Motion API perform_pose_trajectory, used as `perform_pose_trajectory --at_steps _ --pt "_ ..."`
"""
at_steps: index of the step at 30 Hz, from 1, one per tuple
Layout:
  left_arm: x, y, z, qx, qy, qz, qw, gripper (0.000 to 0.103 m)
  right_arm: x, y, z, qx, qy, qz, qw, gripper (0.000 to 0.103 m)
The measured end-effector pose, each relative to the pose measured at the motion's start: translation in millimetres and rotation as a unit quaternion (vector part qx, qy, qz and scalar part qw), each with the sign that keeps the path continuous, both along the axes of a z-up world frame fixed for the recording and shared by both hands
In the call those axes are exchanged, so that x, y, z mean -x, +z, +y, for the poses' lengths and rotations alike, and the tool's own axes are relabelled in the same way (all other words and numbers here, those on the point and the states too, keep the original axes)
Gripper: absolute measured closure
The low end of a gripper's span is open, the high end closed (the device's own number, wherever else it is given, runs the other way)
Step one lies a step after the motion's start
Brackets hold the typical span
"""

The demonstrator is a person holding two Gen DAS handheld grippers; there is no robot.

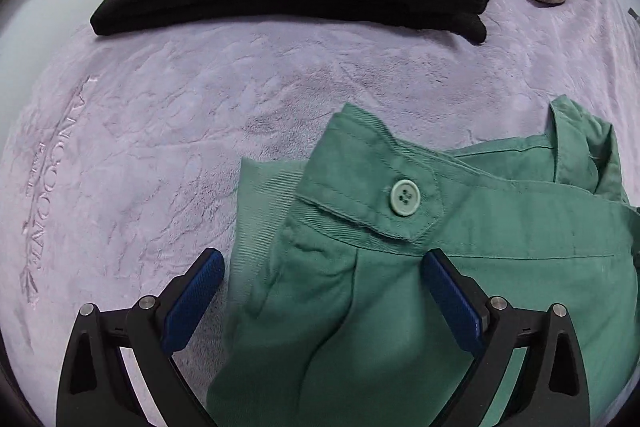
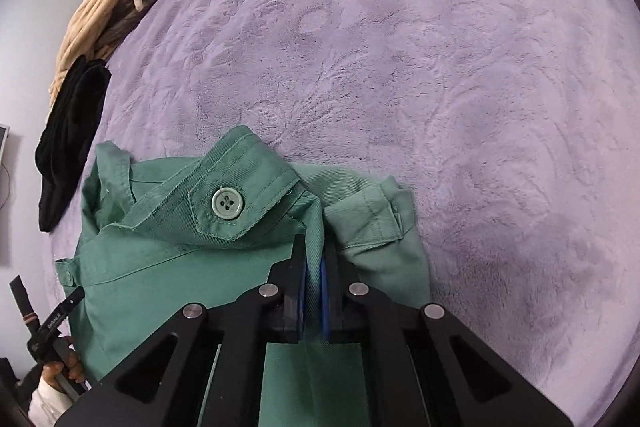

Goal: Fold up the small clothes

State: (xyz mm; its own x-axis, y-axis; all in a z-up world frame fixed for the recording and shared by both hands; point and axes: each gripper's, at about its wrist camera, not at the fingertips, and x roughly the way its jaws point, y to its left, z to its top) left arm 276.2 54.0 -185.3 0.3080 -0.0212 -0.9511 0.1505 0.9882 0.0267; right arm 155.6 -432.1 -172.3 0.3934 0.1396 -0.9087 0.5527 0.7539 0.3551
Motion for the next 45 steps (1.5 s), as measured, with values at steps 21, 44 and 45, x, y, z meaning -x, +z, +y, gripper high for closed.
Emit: perform_pose_trajectory --at_steps 21,44,45 --pt "115.1 26.4 -35.8 0.023 -0.067 0.027 0.9971 0.001 61.9 8.7 196.3 -0.078 0.179 0.003 0.981 0.084" --pt "124.0 28.1 72.1 -0.067 0.021 0.013 0.9975 0.001 120.7 47.8 54.0 0.033 0.015 -0.003 0.999 0.099" --pt "122.6 34.6 72.5 -0.051 0.024 0.008 0.9984 0.001 107.2 53.5 53.8 0.041 0.024 -0.012 0.999 0.099"
